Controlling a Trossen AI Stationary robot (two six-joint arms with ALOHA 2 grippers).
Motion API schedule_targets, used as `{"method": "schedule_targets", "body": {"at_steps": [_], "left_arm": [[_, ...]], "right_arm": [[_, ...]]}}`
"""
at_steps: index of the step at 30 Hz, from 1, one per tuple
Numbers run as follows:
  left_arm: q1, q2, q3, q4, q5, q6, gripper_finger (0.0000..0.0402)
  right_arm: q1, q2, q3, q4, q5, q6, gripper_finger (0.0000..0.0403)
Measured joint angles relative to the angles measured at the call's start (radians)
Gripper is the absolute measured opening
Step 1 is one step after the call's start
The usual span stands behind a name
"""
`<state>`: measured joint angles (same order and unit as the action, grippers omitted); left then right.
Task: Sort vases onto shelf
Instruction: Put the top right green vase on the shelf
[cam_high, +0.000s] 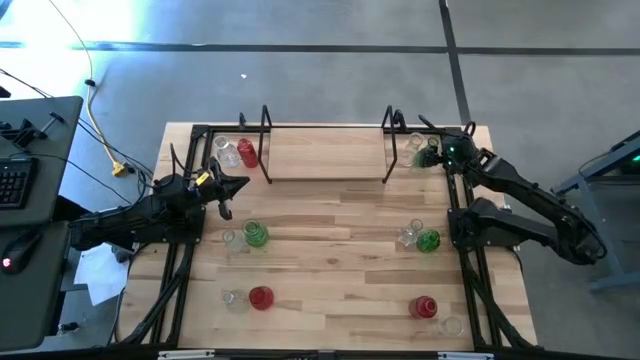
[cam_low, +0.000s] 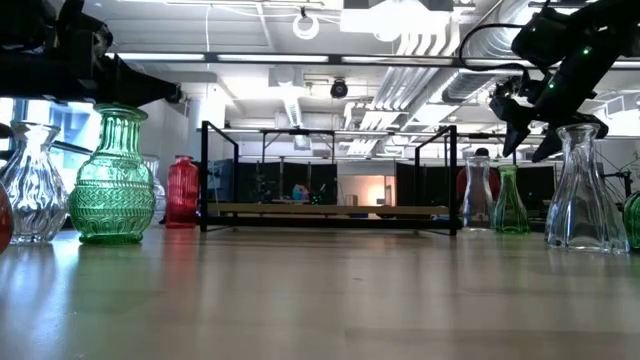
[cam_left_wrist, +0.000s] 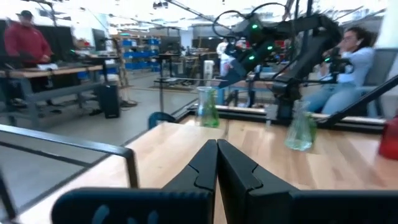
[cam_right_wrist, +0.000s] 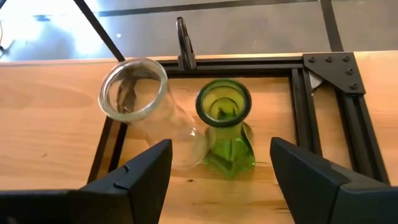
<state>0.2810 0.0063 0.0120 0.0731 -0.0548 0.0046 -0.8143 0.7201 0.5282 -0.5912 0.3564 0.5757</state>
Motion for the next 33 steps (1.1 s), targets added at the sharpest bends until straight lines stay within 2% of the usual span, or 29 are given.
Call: {"method": "schedule_targets", "body": {"at_steps": [11, 19, 25, 33], "left_arm": [[0.0, 0.0, 0.0, 0.033, 0.008, -0.011, 0.0003], [0.0, 0.0, 0.0, 0.031, 0.006, -0.01, 0.0003], [0.0, 0.0, 0.0, 0.032, 0.006, -0.007, 0.0003], [0.0, 0.0, 0.0, 0.039, 0.006, 0.007, 0.0003]], "right_arm": [[0.0, 0.122, 0.0, 0.101, 0.0, 0.011, 0.0256], [0.0, 0.179, 0.0, 0.12, 0.138, 0.01, 0.0256], [0.0, 0.207, 0.0, 0.16, 0.149, -0.001, 0.0256], [0.0, 0.289, 0.0, 0.225, 0.17, -0.027, 0.022]]}}
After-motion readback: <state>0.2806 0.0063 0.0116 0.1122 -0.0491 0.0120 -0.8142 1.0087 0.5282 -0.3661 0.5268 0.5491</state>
